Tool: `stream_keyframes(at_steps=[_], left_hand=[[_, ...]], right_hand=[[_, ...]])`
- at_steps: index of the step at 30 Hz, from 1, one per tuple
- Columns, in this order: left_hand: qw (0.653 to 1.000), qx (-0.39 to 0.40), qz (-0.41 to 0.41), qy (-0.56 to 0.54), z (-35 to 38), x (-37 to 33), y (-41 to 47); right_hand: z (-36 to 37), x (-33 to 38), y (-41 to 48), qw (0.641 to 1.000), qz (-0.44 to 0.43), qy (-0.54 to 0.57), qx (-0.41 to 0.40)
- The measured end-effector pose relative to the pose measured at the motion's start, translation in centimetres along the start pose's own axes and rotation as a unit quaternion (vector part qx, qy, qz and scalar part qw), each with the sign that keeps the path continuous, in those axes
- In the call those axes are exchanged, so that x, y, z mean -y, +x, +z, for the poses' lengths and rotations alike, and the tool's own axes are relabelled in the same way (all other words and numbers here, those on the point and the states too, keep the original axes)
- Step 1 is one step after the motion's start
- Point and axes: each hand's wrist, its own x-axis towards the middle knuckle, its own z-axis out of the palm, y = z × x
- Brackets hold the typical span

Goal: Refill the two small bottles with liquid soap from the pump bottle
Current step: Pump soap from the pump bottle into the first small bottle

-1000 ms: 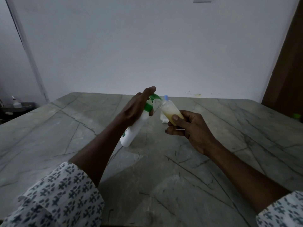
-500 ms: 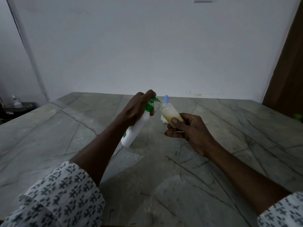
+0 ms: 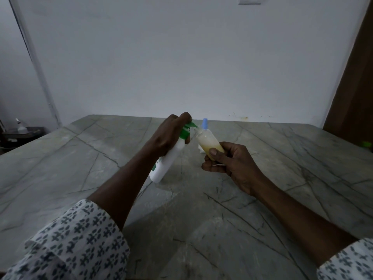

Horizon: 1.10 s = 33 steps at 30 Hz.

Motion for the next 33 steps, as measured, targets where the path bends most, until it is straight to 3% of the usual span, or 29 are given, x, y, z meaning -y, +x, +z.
stream_keyframes(at_steps=[33], left_hand=[[1.0,-0.004,-0.005,-0.012,0.08,-0.16,-0.25]], right_hand=[[0.39,0.09,-0.02,0.999,-0.002,0.038,0.0]])
